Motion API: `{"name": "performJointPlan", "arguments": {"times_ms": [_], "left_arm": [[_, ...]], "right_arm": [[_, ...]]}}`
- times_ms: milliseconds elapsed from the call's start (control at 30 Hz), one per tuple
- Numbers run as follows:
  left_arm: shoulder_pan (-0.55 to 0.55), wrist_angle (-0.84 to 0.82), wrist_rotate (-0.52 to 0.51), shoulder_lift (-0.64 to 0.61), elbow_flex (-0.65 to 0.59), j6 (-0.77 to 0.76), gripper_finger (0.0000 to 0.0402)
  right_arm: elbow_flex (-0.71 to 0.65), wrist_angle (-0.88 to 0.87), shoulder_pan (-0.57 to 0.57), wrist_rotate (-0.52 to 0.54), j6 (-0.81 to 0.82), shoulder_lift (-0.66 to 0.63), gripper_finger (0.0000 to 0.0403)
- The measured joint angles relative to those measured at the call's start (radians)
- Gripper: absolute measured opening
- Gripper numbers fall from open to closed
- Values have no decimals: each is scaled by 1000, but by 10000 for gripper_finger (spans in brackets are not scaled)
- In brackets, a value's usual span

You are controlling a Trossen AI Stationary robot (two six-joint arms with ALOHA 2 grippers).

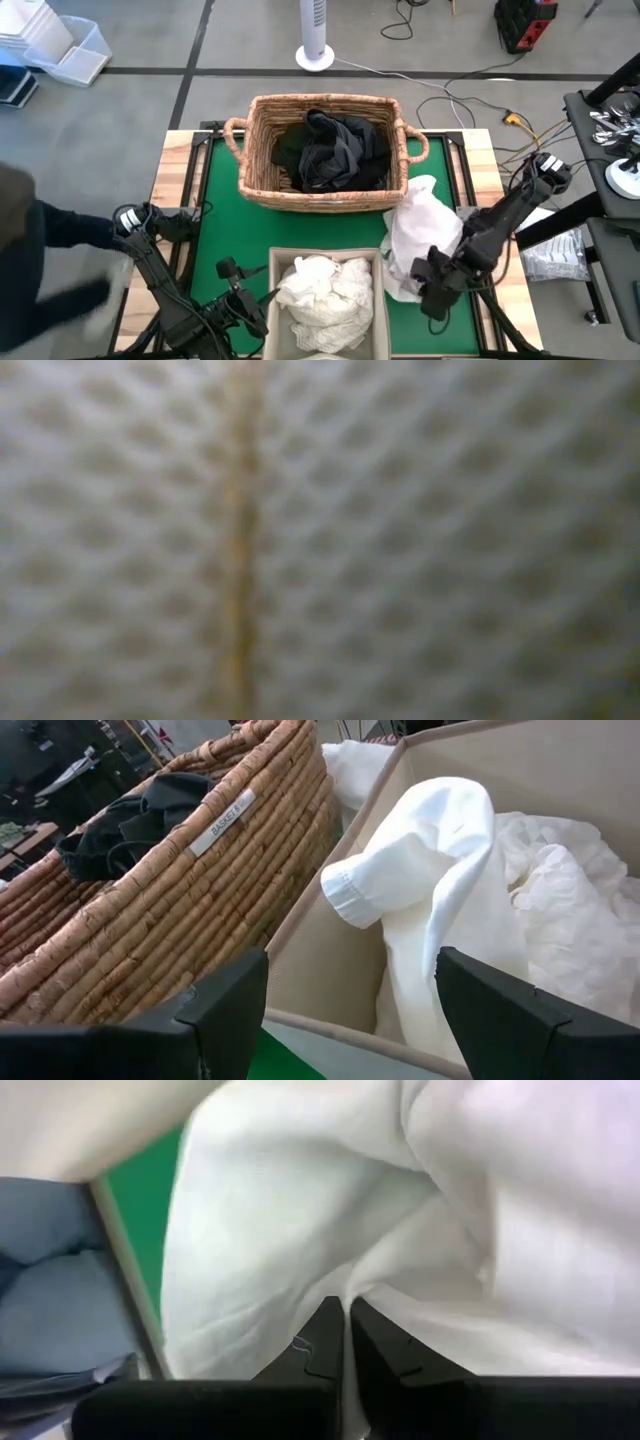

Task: Sort clothes
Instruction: Put the white shirt into the white laundry organizer

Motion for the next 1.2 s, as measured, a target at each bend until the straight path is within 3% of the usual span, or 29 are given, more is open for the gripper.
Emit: {"name": "performJointPlan", "arguments": {"times_ms": [333,533,833,1200], "left_arm": [[3,5,-37,0,1,26,265],[3,5,-37,0,1,27,265],[4,8,-37,0,1,27,265],[4,25,-37,0,1,26,265]], "right_arm": [[251,-276,110,315,-12,2,12],[318,-394,110,472,-13,2,40],[282,-561,94,554,69,2,131],[99,-390,97,481,-187,64,221]]}}
